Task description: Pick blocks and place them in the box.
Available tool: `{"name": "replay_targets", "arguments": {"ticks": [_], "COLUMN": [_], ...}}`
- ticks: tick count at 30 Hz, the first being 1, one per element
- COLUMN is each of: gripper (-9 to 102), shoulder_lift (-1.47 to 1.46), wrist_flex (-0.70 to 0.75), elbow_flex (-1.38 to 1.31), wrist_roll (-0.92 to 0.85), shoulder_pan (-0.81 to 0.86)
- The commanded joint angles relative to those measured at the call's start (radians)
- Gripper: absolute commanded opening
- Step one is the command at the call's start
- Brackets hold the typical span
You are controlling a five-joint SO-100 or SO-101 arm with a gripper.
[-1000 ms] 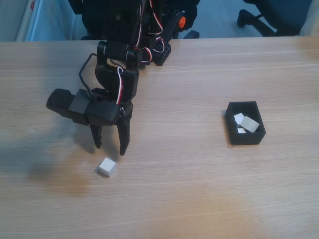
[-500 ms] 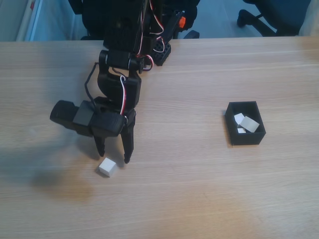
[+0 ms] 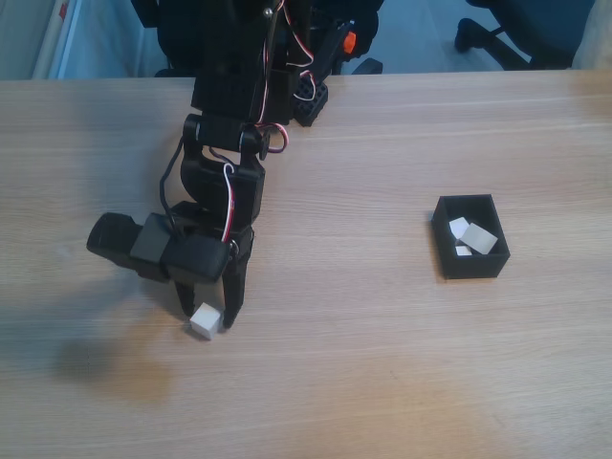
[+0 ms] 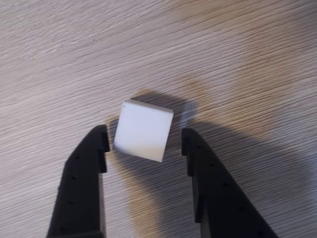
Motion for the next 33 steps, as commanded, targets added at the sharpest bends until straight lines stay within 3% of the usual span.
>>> {"name": "replay_targets", "arguments": {"ticks": [1, 6, 15, 26, 33], "gripper": [9, 0, 0, 0, 0], "shoulder_lift": [0.003, 0.005, 0.201, 0.719, 0.801], "wrist_flex": [-0.021, -0.021, -0.011, 0.267, 0.307], "elbow_flex": [-0.064, -0.061, 0.074, 0.279, 0.253], "wrist_roll": [0.006, 0.009, 0.000, 0.057, 0.097], "shoulder_pan": [0.005, 0.000, -0.057, -0.403, -0.630]}}
